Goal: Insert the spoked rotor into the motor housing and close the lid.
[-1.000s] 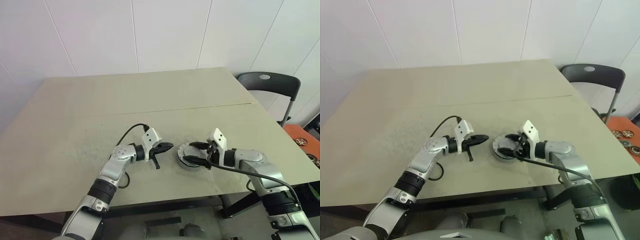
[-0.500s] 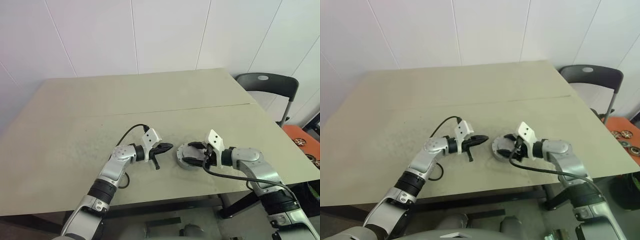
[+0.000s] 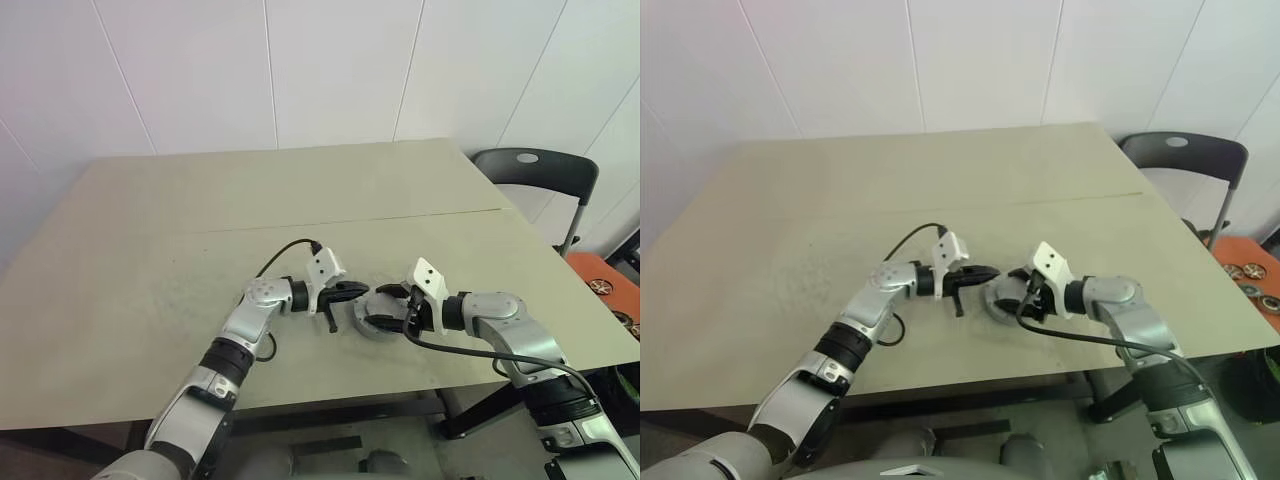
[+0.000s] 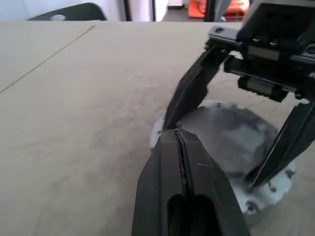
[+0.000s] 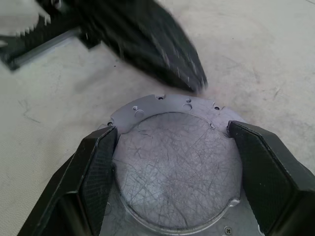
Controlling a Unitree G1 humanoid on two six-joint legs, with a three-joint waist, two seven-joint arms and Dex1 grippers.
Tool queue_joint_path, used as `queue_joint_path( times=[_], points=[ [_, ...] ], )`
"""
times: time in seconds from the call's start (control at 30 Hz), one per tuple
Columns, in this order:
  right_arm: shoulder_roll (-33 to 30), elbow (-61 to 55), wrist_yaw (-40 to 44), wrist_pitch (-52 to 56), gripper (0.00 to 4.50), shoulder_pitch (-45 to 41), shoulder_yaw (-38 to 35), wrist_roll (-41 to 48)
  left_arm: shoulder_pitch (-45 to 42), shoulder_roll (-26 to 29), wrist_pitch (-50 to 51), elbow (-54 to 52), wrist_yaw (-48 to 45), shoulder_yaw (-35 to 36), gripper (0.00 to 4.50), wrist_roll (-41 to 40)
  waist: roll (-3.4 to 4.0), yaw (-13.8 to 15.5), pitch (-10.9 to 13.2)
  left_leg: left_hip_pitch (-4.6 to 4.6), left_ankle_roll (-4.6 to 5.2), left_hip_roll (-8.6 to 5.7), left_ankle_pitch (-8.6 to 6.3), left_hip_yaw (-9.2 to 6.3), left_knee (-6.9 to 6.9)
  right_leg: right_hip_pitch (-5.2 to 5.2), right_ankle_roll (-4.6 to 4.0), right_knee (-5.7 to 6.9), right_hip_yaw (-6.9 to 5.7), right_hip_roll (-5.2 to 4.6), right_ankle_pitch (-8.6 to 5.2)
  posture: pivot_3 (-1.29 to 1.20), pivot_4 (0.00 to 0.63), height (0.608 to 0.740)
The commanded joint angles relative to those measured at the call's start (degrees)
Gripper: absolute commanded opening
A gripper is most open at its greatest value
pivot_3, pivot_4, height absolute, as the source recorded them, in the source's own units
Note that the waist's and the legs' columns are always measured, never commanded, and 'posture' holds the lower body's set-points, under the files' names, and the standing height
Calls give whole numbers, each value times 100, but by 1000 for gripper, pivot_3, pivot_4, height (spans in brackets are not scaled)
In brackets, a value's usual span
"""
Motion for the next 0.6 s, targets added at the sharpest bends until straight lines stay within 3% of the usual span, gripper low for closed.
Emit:
queue_joint_path(
  times=[0.03,0.13,0.3,0.43,0.47,0.53,0.6],
  points=[
    [-30,238,-20,326,3263,277,421,-265,-192,-125,-247,302,-221,-123,0,86,0,-1,0,-1,0,0,0,0,0,-1,0,0,0,0,0,0,0,740],
    [-8,208,-72,359,3263,303,401,-244,-266,-175,-273,581,-236,-205,0,235,-3,0,-3,2,0,0,0,-1,0,1,0,1,-1,0,0,0,0,740],
    [160,-194,-123,806,3263,327,138,220,-386,91,-350,1157,112,-764,0,1134,-19,12,-10,46,0,0,-1,-3,3,49,1,-1,-6,0,-2,0,0,740],
    [235,-232,-264,1094,3263,220,-68,361,-397,188,-273,1147,32,-839,0,1182,-17,7,-19,83,1,2,-8,-3,-6,86,18,-13,-6,-2,-33,0,0,740],
    [230,-196,-280,1119,3986,182,-95,361,-399,188,-249,1131,13,-817,0,1145,-18,2,-20,82,3,3,-7,-4,-7,84,19,-13,-6,-2,-33,0,0,740],
    [191,-144,-222,1130,4478,136,-99,384,-392,184,-218,1093,-23,-788,0,1084,-21,-3,-22,83,3,3,-7,-5,-7,83,33,-12,-6,-2,-24,0,0,740],
    [181,-56,-182,1139,4478,76,-116,428,-358,166,-191,1029,-85,-740,0,989,-21,-7,-22,84,3,3,-7,-4,-2,84,32,-10,-6,-2,-24,0,0,740]
  ],
)
